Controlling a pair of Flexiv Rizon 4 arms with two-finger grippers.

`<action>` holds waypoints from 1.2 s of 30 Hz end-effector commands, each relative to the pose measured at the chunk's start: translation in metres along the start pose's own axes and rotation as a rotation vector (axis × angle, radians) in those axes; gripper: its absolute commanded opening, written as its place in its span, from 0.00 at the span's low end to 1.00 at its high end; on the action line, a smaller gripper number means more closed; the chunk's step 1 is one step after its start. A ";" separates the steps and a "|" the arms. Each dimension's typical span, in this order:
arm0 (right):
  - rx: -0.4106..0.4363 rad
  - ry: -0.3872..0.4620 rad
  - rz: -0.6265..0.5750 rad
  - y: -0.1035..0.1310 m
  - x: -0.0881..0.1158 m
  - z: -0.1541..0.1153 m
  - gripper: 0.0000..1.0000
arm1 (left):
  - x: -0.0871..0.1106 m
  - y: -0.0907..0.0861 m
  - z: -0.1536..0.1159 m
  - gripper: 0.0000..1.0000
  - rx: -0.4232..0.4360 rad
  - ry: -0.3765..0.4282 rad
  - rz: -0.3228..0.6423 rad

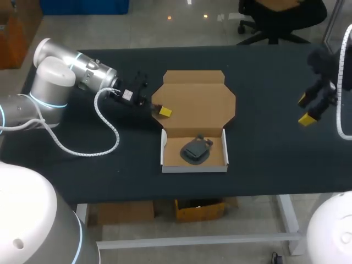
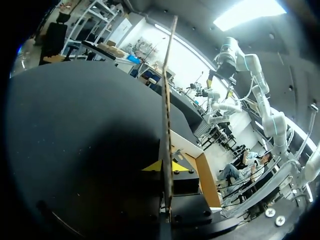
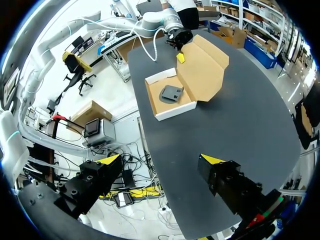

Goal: Assemble the packaging by folding the flat box into shape, placing the metal phone stand inside, and closing the box properly

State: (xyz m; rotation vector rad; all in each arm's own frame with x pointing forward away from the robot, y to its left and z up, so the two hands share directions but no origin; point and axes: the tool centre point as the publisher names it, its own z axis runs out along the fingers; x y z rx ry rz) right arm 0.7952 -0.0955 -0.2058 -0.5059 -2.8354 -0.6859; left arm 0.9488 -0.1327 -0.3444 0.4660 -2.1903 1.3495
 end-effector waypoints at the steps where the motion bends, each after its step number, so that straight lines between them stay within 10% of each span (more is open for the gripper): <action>1: 0.001 0.002 -0.005 0.002 0.001 -0.002 1.00 | 0.000 0.001 0.000 0.00 -0.001 0.000 0.000; 36: 0.115 -0.026 -0.126 0.091 -0.024 -0.011 1.00 | 0.007 0.004 -0.001 0.00 -0.012 -0.021 0.060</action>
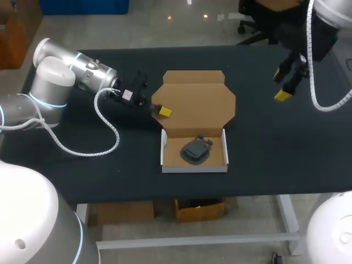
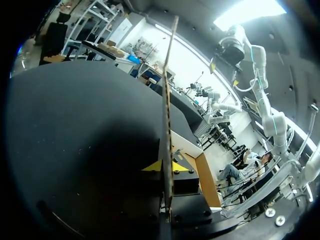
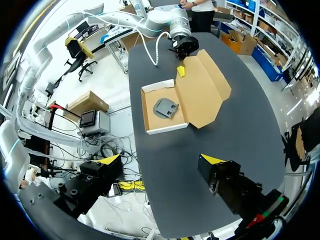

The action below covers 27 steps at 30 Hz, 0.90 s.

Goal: Assemble the packaging by folding the flat box into shape, placing the metal phone stand inside, and closing the box properly

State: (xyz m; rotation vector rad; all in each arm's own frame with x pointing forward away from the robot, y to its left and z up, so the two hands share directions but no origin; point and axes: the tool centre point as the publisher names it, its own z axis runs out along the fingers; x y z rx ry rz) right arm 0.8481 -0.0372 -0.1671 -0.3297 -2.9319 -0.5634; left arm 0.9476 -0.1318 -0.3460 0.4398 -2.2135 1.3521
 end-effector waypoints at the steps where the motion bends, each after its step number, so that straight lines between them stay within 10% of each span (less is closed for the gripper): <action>1: 0.020 0.006 -0.004 0.008 -0.002 0.001 1.00 | 0.009 0.003 -0.001 0.00 -0.007 -0.035 0.047; 27: 0.045 0.017 -0.033 0.029 -0.003 0.007 1.00 | 0.032 0.019 0.009 0.00 -0.079 -0.224 0.365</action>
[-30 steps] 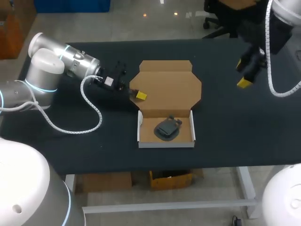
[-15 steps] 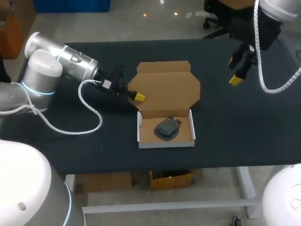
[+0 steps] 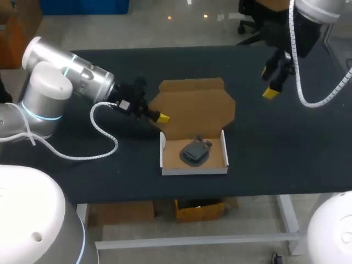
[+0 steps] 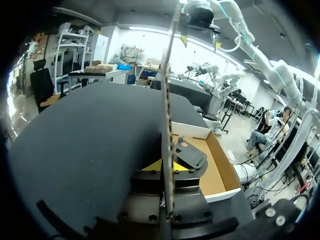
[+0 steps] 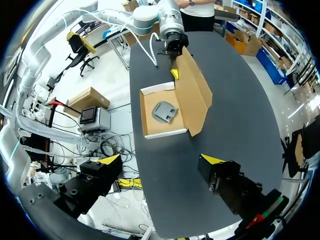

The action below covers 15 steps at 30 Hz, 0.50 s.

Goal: Assemble the packaging by folding the flat box into shape, placing the metal phone stand inside, and closing the box properly

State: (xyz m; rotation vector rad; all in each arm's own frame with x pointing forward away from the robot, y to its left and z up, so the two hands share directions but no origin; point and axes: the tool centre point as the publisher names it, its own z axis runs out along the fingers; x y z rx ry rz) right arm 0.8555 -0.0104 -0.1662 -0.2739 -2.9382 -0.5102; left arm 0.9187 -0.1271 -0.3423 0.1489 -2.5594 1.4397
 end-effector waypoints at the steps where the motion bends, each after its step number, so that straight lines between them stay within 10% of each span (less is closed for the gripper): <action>1: 0.006 0.006 -0.001 0.003 -0.001 -0.001 1.00 | 0.009 0.001 0.007 0.00 -0.014 -0.060 0.024; 15: 0.014 0.006 -0.019 0.015 -0.002 0.000 1.00 | 0.014 0.001 0.009 0.00 -0.025 -0.115 0.111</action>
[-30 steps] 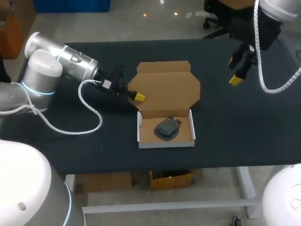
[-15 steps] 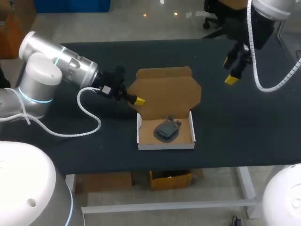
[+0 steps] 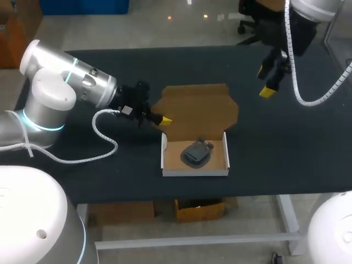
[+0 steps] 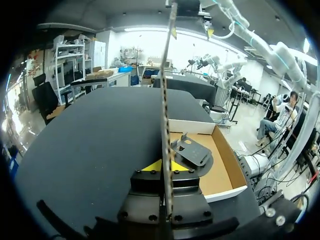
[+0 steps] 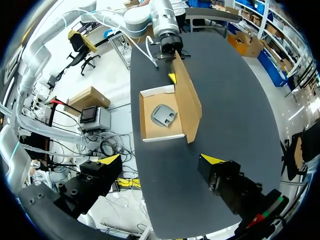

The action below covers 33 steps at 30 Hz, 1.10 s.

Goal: Assemble the packaging by folding the flat box into shape, placing the metal phone stand inside, and closing the box properly

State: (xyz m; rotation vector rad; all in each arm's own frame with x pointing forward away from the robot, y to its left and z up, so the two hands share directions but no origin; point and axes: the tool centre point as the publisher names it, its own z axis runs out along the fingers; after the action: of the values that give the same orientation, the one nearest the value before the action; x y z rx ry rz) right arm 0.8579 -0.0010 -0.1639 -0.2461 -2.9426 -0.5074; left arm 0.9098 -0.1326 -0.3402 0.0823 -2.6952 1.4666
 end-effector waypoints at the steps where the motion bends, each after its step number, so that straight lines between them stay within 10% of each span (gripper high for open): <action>1: 0.011 0.005 -0.002 0.006 -0.001 0.000 1.00 | 0.006 0.003 0.004 0.00 0.000 -0.028 0.009; 33: 0.043 -0.065 -0.018 0.051 -0.012 0.001 1.00 | 0.007 0.003 0.003 0.00 -0.015 -0.051 0.032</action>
State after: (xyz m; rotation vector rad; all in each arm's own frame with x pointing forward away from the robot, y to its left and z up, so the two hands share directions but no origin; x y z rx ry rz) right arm 0.8772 0.0391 -0.1526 -0.2407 -3.0167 -0.4628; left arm 0.9040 -0.1326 -0.3401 0.0774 -2.7598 1.4718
